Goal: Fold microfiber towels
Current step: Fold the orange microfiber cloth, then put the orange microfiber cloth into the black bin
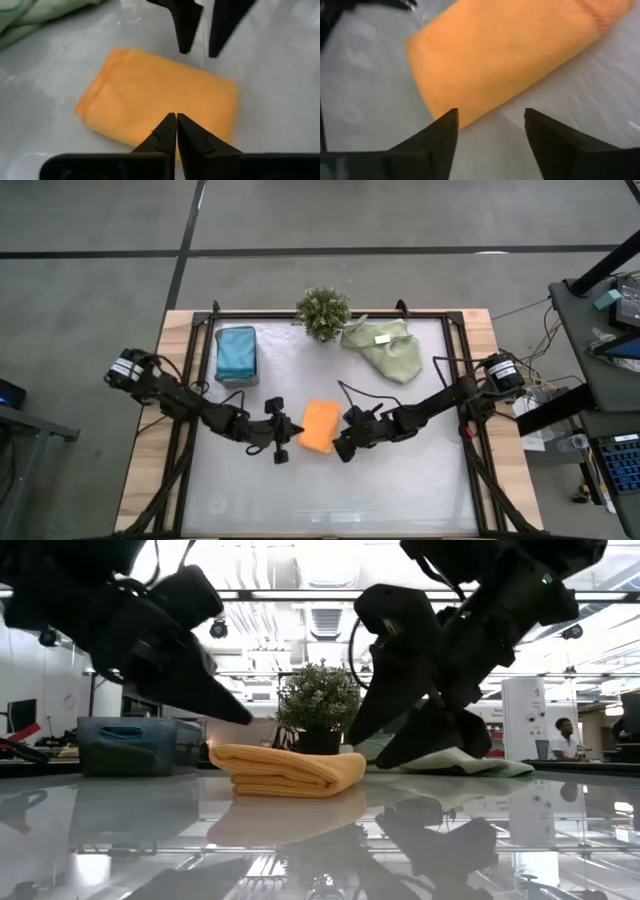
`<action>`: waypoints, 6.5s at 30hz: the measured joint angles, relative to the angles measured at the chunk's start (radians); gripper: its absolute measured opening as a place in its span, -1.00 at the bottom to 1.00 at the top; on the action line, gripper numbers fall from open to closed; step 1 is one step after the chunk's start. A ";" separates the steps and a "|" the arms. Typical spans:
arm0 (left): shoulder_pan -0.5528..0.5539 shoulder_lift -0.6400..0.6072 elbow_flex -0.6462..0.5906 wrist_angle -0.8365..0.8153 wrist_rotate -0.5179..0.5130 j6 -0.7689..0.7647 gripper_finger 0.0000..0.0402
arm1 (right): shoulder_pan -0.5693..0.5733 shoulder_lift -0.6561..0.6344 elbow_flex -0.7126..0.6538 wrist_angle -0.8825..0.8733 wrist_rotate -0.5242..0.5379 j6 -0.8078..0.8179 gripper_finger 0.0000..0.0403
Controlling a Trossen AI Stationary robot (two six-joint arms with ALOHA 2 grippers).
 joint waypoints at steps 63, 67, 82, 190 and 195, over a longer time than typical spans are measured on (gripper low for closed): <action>0.025 -0.171 0.035 -0.303 -0.054 0.103 -1.00 | -0.144 0.076 -0.042 0.427 0.007 -0.175 -0.93; 0.025 -0.337 0.030 -0.313 -0.123 0.253 -1.00 | -0.187 0.074 0.020 0.417 -0.065 -0.239 -0.93; 0.025 -0.862 0.000 -0.311 -0.417 0.654 -1.00 | -0.336 0.148 0.484 0.104 -0.232 -0.508 -0.94; 0.024 -1.021 -0.076 -0.297 -0.414 0.681 -1.00 | -0.585 0.762 1.469 -0.398 -0.379 -0.740 0.31; 0.024 -1.022 -0.076 -0.292 -0.434 0.651 -1.00 | -0.581 0.752 1.469 -0.458 -0.379 -0.733 0.36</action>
